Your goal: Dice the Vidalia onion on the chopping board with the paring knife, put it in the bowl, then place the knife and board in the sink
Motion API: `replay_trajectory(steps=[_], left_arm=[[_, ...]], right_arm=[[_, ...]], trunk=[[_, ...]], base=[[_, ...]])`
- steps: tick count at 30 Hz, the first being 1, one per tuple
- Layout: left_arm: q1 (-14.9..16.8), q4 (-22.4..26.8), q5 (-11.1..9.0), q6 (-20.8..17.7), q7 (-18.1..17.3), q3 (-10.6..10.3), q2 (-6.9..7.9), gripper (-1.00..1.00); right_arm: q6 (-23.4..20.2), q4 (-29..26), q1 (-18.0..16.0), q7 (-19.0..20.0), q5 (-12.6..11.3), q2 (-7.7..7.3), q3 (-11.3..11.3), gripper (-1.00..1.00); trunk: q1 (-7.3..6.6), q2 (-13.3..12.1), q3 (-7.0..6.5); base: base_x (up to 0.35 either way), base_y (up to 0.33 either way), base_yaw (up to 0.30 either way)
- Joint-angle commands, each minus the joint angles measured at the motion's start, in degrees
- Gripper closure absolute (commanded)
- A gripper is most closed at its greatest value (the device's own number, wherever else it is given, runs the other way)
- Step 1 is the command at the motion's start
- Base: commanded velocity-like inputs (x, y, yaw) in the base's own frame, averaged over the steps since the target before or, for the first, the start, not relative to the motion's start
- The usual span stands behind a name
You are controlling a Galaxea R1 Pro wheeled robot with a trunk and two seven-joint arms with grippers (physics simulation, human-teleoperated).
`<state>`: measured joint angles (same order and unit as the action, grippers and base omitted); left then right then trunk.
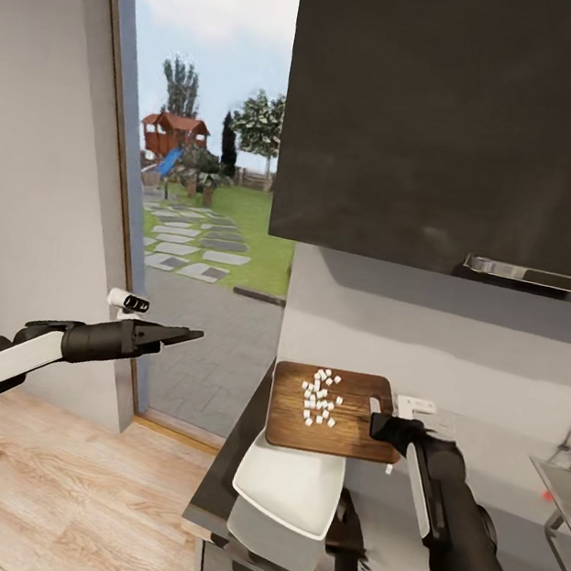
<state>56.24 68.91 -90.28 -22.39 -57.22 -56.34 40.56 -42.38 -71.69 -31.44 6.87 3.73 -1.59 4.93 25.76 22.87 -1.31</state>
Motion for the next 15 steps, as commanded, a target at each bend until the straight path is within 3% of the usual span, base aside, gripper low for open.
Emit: replay_trajectory(steps=[1, 15], left_arm=[[0.10, -0.01, -0.60, -0.47, -0.09, -0.26, 0.04, -1.00], [0.10, -0.05, -0.60, -0.46, -0.09, -0.26, 0.04, -1.00]], right_arm=[[0.41, 0.38, -0.02, 0.53, 0.30, -0.02, 0.08, 1.00], [1.86, 1.29, -0.02, 0.52, 0.75, -0.01, 0.08, 1.00]], trunk=[[0.03, 0.06, 0.03], [0.03, 0.06, 0.03]], base=[[0.000, 0.000, 0.000], [0.000, 0.000, 0.000]])
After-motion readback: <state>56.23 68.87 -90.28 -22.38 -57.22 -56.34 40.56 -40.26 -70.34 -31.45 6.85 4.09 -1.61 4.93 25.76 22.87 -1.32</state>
